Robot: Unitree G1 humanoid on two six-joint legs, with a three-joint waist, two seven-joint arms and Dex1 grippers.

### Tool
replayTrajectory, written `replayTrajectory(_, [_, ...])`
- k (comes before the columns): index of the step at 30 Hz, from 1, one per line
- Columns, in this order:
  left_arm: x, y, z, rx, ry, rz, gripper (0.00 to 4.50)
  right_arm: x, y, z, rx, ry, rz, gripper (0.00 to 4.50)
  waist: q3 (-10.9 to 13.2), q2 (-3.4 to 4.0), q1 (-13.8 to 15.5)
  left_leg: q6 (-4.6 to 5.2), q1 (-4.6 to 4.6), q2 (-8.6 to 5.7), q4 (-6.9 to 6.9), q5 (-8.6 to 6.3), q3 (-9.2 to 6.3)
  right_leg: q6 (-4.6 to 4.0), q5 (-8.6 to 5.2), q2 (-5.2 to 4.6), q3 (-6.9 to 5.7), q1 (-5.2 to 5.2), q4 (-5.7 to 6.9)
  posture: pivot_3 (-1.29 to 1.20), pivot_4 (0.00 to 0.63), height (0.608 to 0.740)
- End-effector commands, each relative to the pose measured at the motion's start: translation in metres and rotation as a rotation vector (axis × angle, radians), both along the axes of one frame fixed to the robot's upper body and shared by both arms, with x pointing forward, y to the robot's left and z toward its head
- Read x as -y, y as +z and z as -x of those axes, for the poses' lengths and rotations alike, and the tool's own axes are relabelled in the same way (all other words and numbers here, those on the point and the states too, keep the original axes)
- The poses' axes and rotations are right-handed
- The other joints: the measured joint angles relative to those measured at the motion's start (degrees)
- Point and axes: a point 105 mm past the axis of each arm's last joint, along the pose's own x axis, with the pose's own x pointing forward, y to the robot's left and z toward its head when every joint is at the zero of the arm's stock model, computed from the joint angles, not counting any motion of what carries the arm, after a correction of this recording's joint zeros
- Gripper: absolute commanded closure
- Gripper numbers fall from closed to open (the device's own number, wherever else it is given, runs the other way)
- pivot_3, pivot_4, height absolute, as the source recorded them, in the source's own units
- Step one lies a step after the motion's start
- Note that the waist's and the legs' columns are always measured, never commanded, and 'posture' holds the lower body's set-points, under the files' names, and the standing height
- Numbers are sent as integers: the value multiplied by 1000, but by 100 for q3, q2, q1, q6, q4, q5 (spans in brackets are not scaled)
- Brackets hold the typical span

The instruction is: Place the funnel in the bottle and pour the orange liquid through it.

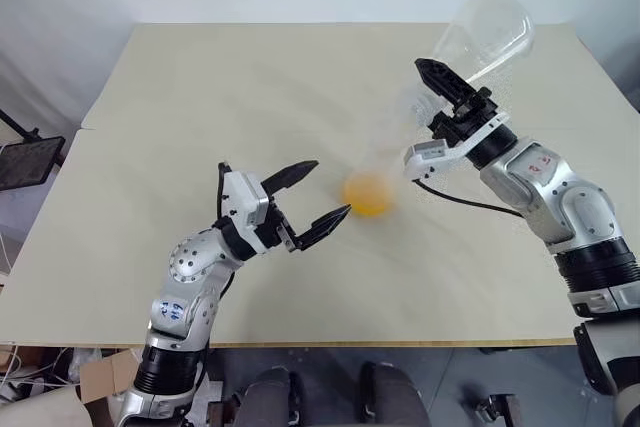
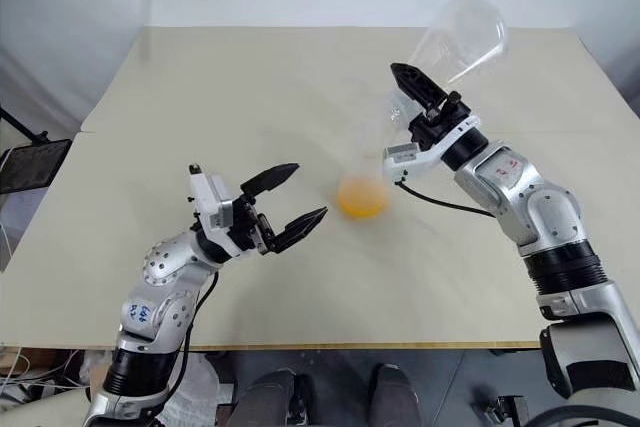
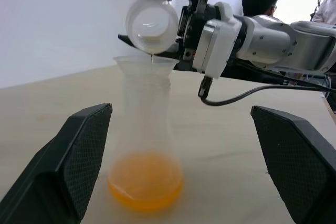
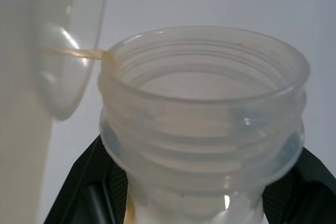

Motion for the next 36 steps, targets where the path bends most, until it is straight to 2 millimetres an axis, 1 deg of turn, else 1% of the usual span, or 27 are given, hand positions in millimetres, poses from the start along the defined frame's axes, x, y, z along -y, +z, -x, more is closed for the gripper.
replayTrajectory(1, [3, 10, 3, 58, -13, 4, 0, 13, 20, 5, -36, 34, -174, 1853, 0, 0, 13, 0, 0, -1, 0, 0, 0, 0, 0, -1, -1, 0, 0, 0, 150, 740])
replayTrajectory(4, [3, 11, 3, 60, -14, 4, 0, 20, 26, 7, -88, 62, -281, 1853, 1, -1, 17, 1, -1, -1, 1, 0, -5, 0, 0, -2, -6, 4, -1, 0, 150, 740])
replayTrajectory(6, [2, 11, 2, 60, -15, 3, 0, 29, 31, 8, -154, 93, -424, 1853, 1, -1, 15, 1, -1, -1, 1, 0, -6, 0, 0, -2, -6, 5, -1, 0, 150, 740])
replayTrajectory(8, [2, 11, 2, 60, -18, 1, 0, 40, 29, 5, -291, 135, -604, 1853, 1, -1, 12, 1, -1, -1, 1, 0, -7, 0, 0, -2, -9, 6, -1, 0, 150, 740])
replayTrajectory(10, [2, 11, 1, 60, -20, 0, 0, 62, 24, 1, -389, 133, -764, 1853, 1, -1, 19, 2, -1, -1, 2, 0, -9, 0, 0, -2, -11, 7, 0, 0, 150, 740])
replayTrajectory(12, [3, 11, 1, 60, -24, -1, 0, 88, 25, 3, -413, 135, -930, 1853, 1, -1, 35, 3, -1, -1, 2, 0, -13, 0, 0, -2, -15, 10, 0, 0, 150, 740])
replayTrajectory(14, [3, 11, 0, 60, -30, -2, 0, 103, 18, 4, -487, 165, -1081, 1853, 1, -1, 49, 5, -4, -5, 3, 0, -18, 0, 0, -5, -17, 11, 0, 0, 150, 740])
replayTrajectory(16, [4, 11, 0, 59, -37, -4, 0, 111, 9, 8, -541, 173, -1140, 1853, 1, -1, 45, 6, -5, -7, 3, -1, -20, 1, 1, -7, -19, 11, 0, 0, 150, 740])
replayTrajectory(19, [5, 11, 0, 57, -45, -5, 0, 132, 1, 15, -572, 169, -1276, 1853, 1, -1, 33, 6, -5, -6, -1, -1, -18, 1, 1, -4, -22, 9, 0, 0, 150, 740])
replayTrajectory(20, [5, 11, 0, 56, -48, -6, 0, 144, -3, 16, -565, 144, -1332, 1853, 1, -1, 33, 6, -5, -6, -1, -1, -17, 1, 1, -4, -21, 8, 0, 0, 150, 740])
replayTrajectory(21, [5, 11, 0, 55, -50, -6, 0, 151, -5, 17, -562, 125, -1367, 1853, 1, -1, 33, 6, -5, -7, -1, -1, -13, 1, 1, -4, -18, 7, -1, 0, 150, 740])
replayTrajectory(22, [5, 11, 0, 54, -53, -6, 0, 160, -12, 16, -596, 141, -1453, 1853, 1, -1, 33, 6, -5, -7, 0, -1, -13, 1, 1, -4, -17, 7, -1, 0, 150, 740])
replayTrajectory(23, [5, 11, 1, 53, -55, -7, 0, 170, -18, 16, -596, 107, -1508, 1853, 1, -1, 33, 6, -5, -7, 0, -1, -13, 1, 1, -4, -16, 7, -1, 0, 150, 740])
replayTrajectory(25, [6, 11, 1, 51, -57, -8, 0, 182, -29, 17, -607, 76, -1575, 1853, 0, -1, 41, 6, -4, -6, 0, -1, -14, 1, 1, -4, -17, 7, 0, 0, 150, 740])
replayTrajectory(27, [6, 11, 1, 50, -58, -8, 0, 183, -35, 18, -627, 70, -1569, 1853, 0, -1, 43, 6, -5, -8, 1, -1, -14, 1, 1, -4, -16, 8, 0, 0, 150, 740])
replayTrajectory(28, [6, 10, 1, 50, -59, -8, 0, 181, -41, 19, -653, 66, -1544, 1853, 0, -1, 43, 6, -5, -9, 1, -1, -14, 1, 1, -4, -16, 8, 0, 0, 150, 740])
replayTrajectory(30, [7, 10, 1, 49, -62, -8, 0, 176, -49, 21, -701, 110, -1546, 1853, 1, -1, 39, 6, -5, -8, -1, -1, -14, 1, 1, -4, -17, 7, -1, 0, 150, 740])
replayTrajectory(33, [8, 10, 1, 48, -65, -6, 0, 172, -60, 21, -765, 130, -1557, 1853, 0, -1, 36, 6, -4, -9, 0, -1, -10, 1, 1, -4, -14, 7, -2, 0, 150, 740])
replayTrajectory(36, [9, 10, 2, 47, -67, -5, 0, 176, -67, 22, -776, 123, -1580, 1853, 0, -1, 34, 6, -2, -7, 0, 0, -10, 1, 1, -2, -14, 8, -1, 0, 150, 740])
